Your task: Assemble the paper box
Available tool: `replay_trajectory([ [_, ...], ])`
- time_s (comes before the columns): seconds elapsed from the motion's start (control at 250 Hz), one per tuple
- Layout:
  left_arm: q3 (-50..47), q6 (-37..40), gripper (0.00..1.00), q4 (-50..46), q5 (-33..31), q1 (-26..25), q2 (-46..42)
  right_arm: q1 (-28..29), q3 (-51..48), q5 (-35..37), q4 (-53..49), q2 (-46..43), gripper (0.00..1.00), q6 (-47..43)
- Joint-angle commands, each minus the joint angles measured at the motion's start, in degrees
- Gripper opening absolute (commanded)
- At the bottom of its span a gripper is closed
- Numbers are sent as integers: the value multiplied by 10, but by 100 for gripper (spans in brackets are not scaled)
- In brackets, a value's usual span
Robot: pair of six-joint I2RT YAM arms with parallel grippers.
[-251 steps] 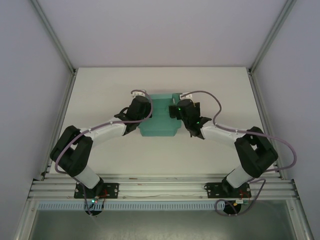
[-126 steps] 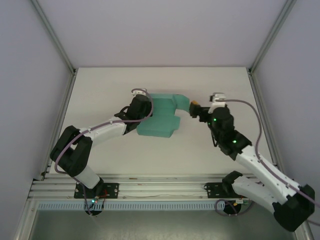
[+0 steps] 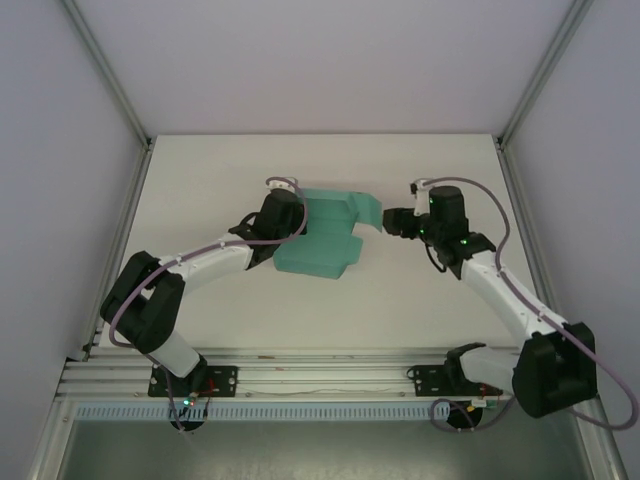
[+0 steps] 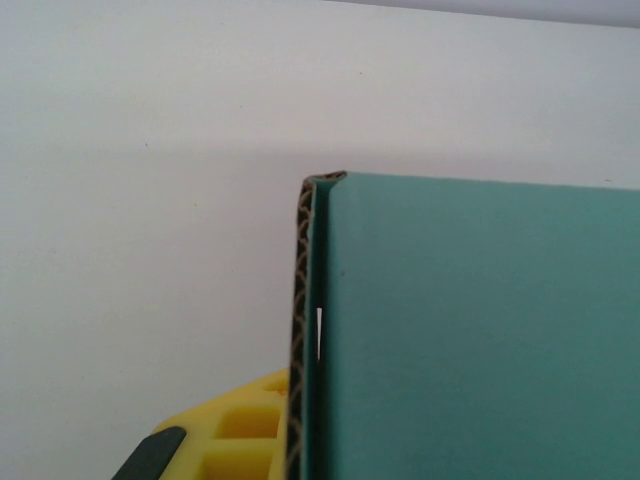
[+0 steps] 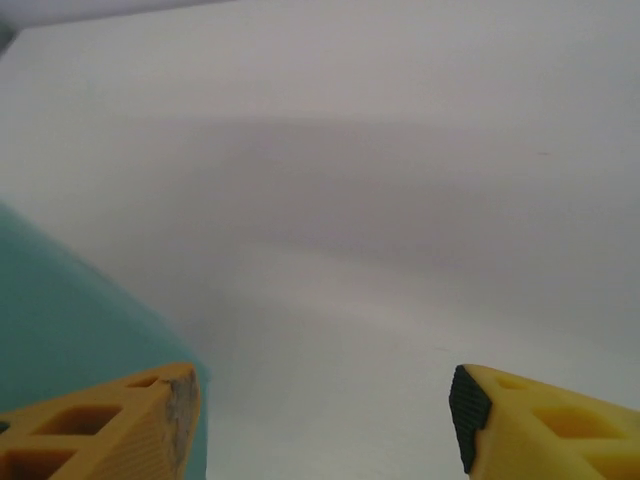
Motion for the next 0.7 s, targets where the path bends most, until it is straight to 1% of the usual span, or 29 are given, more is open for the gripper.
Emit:
replay_trajectory([
  [0.0,0,11,0,14,16,0,-14,0,25,-139,4,17,65,-47],
  [0.056,2,13,0,15,21,0,-14,2,33,-169,2,31,64,-55],
  [0.156,2,17,0,15,28,-1,-14,7,46,-193,2,56,60,-66],
  [0.26,1,18,0,17,29,0,-14,23,57,-209,13,75,59,-75],
  [0.376,1,18,0,15,29,-1,-13,43,68,-203,35,97,59,-79],
  [0.464,2,17,0,12,29,-1,-13,59,81,-178,50,115,59,-73],
  [0.564,0,15,0,10,26,-2,-14,76,94,-124,71,135,58,-62],
  [0.692,5,8,0,1,5,-2,-14,90,109,-79,85,156,58,-50],
])
